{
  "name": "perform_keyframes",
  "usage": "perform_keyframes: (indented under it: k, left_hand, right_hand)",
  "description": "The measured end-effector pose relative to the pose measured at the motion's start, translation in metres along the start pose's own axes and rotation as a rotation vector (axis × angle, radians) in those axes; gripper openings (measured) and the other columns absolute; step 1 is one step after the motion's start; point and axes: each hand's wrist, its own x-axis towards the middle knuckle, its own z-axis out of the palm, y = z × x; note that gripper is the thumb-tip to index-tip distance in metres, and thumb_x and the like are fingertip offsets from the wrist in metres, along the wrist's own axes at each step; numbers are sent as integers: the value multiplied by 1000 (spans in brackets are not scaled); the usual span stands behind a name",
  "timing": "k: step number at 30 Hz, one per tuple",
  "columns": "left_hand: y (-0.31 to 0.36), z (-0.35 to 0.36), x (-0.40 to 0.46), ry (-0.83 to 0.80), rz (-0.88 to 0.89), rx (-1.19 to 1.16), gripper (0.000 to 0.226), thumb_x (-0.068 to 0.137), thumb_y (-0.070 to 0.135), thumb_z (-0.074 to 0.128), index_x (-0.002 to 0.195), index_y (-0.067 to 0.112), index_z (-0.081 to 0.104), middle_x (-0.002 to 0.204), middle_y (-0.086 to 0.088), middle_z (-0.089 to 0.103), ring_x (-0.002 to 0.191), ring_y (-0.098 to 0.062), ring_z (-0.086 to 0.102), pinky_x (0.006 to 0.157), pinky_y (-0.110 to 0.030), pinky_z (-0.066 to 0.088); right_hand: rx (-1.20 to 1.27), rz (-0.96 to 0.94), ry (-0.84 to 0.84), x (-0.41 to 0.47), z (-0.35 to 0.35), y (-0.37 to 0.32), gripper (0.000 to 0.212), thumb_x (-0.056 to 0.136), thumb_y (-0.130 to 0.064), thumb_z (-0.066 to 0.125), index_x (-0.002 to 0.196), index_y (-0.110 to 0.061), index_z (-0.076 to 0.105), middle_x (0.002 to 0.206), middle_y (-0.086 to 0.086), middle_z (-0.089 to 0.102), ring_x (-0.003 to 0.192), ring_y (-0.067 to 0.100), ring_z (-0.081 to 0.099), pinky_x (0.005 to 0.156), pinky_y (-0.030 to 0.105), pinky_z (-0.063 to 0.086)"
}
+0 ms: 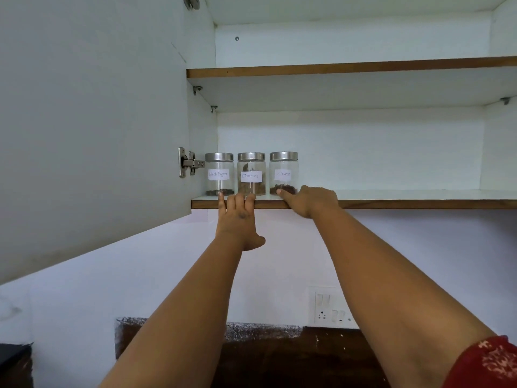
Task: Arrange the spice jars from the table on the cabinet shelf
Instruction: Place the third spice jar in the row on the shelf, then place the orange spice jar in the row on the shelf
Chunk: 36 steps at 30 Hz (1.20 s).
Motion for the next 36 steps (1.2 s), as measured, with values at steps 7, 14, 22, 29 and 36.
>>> perform_keyframes:
  k: [7, 14, 22, 29, 36]
  left_hand:
    - [29, -20, -57, -151, -50, -425, 105, 81, 57, 64, 153, 7, 6, 159, -12, 2, 147, -32, 4, 116, -45, 25]
    - [61, 72, -221, -415, -229, -405, 82, 86, 55, 57, 145, 7, 23, 148, -15, 27, 136, -34, 28, 99, -47, 41]
    - [75, 166, -403, -1063, -250, -303, 112, 72, 62, 71, 153, 17, 8, 159, -14, 8, 144, -38, 14, 110, -53, 28]
    - [96, 203, -462, -1005, -418, -337, 115, 73, 68, 66, 154, 24, -3, 155, -11, 15, 140, -35, 27, 106, -50, 37]
    - [74, 219, -466, -833, -512, -648, 89, 75, 40, 79, 146, 19, 29, 145, -8, 34, 131, -33, 39, 105, -47, 43]
  right_hand:
    - [351, -87, 406, -96, 75, 26, 52, 95, -41, 49, 144, -24, 39, 157, 7, 26, 144, 27, 24, 115, 43, 27]
    - [345, 320, -13, -267, 221, 91, 53, 89, -41, 57, 136, -20, 43, 139, 9, 44, 127, 28, 45, 105, 46, 39]
    - [220, 325, -284, -403, 302, 155, 51, 86, -36, 65, 129, -16, 48, 132, 14, 47, 121, 33, 46, 99, 44, 41]
    - [222, 35, -275, -450, 325, 139, 47, 86, -36, 64, 128, -28, 46, 131, 0, 46, 122, 22, 45, 98, 37, 45]
    - [466, 49, -128, -450, 318, 153, 40, 86, -26, 68, 123, -21, 54, 126, 2, 52, 118, 19, 49, 97, 36, 48]
